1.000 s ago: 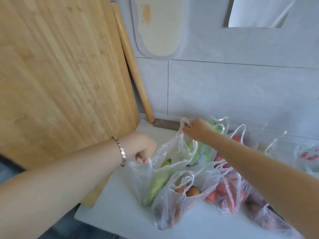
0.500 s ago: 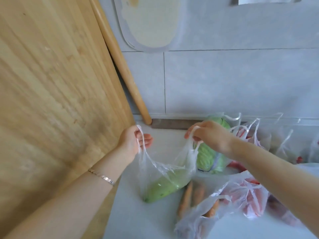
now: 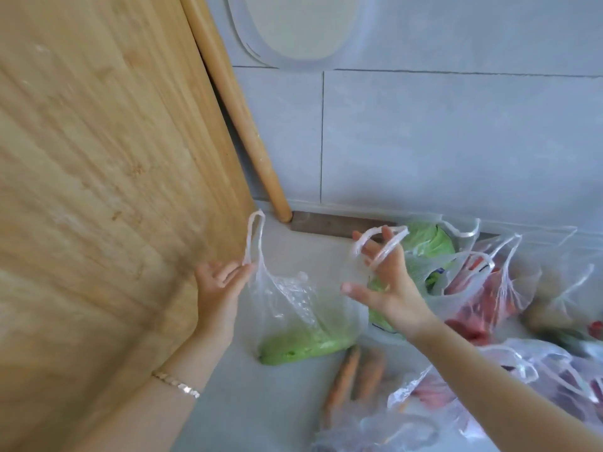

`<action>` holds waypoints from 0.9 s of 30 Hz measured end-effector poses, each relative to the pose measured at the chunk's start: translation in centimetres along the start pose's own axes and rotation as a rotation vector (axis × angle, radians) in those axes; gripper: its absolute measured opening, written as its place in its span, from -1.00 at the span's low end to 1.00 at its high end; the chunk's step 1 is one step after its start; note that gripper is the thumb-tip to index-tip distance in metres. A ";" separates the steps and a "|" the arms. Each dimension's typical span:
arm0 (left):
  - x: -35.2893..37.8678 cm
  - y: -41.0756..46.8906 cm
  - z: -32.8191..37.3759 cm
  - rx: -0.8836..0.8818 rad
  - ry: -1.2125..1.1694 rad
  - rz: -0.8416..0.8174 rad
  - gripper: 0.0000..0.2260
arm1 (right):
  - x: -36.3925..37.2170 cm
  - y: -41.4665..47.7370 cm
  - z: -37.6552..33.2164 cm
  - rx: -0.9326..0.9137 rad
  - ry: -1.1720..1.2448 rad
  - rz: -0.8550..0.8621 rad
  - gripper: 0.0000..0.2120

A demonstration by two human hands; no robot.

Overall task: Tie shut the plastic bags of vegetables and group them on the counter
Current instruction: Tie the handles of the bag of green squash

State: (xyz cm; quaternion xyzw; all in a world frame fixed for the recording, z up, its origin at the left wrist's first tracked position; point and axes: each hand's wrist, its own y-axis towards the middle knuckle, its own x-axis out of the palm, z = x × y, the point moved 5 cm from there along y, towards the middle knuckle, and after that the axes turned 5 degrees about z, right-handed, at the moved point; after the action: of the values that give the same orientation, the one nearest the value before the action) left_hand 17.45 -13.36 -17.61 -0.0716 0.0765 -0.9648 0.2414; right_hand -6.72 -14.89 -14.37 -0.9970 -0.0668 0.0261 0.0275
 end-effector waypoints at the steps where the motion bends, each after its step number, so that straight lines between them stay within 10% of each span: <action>1: 0.2 -0.3 -0.7 -0.008 0.032 0.006 -0.52 | 0.4 -0.1 1.4 -0.001 -0.098 -0.003 -0.13; 4: 2.0 -0.4 -3.1 -0.094 0.331 -0.165 -0.29 | 1.6 0.8 4.5 0.123 -0.201 -0.077 -0.15; 8: 4.1 0.4 -3.9 -0.091 0.387 -0.195 -0.84 | 2.8 3.2 5.6 0.076 -0.279 -0.051 -0.66; 14: 5.8 -0.9 -5.4 -0.524 -0.364 -0.277 -0.42 | 5.2 3.5 6.9 0.386 0.523 0.025 -0.71; 22: 5.8 -0.7 -8.9 -0.763 -0.814 0.025 -0.62 | 5.3 3.6 8.8 0.600 1.104 0.256 -0.49; 27: 5.5 -1.7 -9.6 -0.836 -0.533 0.076 -0.64 | 5.8 2.2 10.6 0.764 0.544 0.141 -0.65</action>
State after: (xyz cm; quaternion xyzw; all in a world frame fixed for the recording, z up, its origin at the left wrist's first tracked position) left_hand 10.21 -13.44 -26.16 -0.4036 0.3950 -0.7902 0.2381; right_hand -1.32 -15.78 -25.36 -0.8884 0.0252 -0.2113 0.4068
